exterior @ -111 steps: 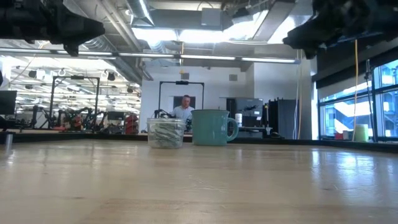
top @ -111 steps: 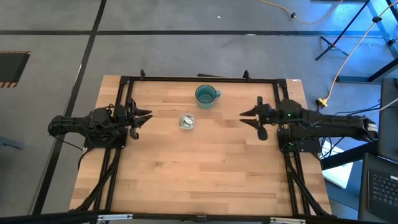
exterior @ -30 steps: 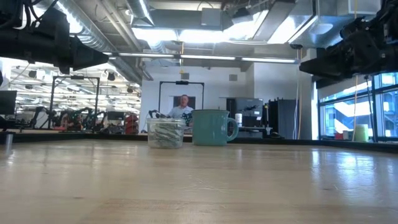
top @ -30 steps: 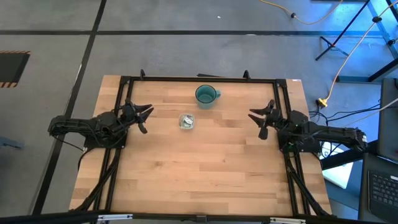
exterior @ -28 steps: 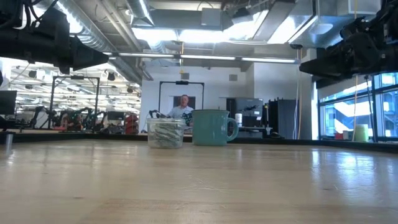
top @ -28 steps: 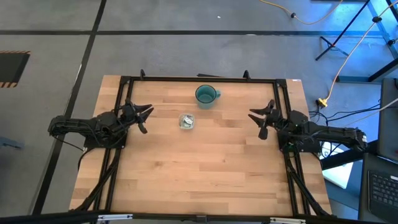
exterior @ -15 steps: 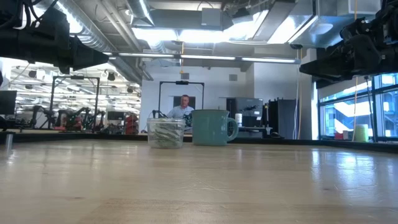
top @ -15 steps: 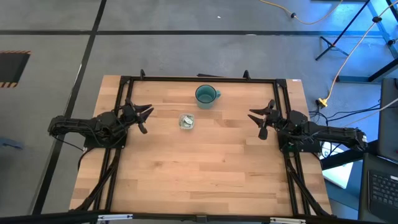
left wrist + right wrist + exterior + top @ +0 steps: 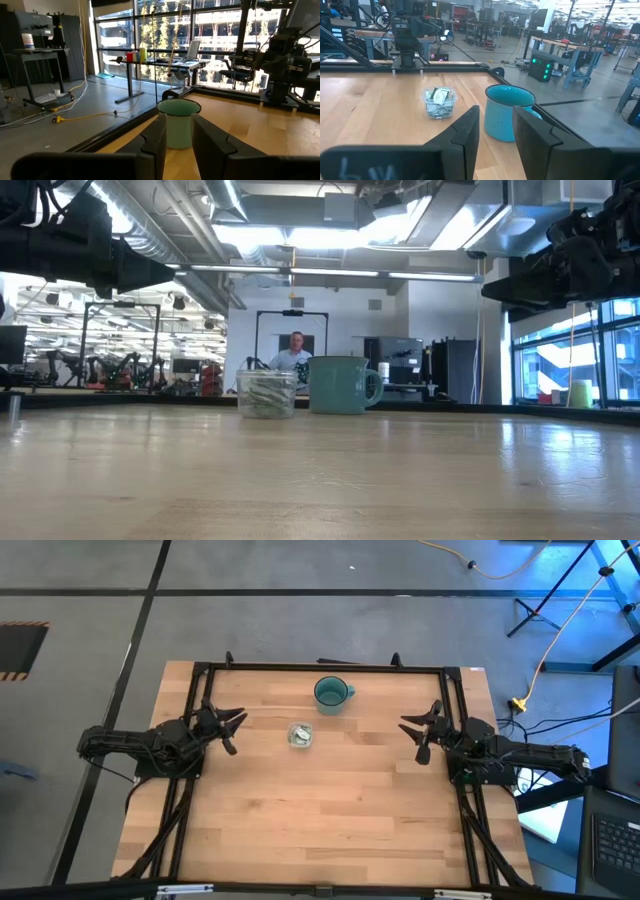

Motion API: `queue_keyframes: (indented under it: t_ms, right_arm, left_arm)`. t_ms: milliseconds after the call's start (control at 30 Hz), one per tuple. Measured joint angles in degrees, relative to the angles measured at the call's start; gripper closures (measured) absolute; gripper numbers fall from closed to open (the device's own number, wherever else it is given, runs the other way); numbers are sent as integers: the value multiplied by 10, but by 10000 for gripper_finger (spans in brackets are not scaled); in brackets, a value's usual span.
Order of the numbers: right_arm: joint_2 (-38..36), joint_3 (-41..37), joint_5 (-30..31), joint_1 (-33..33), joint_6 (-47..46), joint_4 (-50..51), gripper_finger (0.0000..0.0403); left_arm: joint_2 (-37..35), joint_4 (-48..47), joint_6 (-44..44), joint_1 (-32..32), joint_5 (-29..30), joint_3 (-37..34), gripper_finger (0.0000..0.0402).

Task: Pick and place Stevia / Truvia into bins
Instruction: Return to Home Position

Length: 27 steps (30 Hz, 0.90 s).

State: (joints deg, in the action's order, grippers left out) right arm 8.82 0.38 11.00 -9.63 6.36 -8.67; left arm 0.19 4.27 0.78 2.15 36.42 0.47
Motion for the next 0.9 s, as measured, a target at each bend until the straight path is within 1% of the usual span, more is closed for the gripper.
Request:
queue_keyframes:
  t_ms: [167,267,400,633,900]
  right_arm:
    - [0,0,0,0,0,2,283]
    - [-7,0,0,0,0,21,283]
    - [-35,0,0,0,2,57,283]
    - [-86,0,0,0,1,54,283]
    - [-82,0,0,0,0,54,283]
  left_arm:
    - [0,0,0,0,0,0,322]
    - [0,0,0,0,0,0,324]
    - [0,0,0,0,0,0,323]
    - [0,0,0,0,0,0,321]
    - [0,0,0,0,0,0,323]
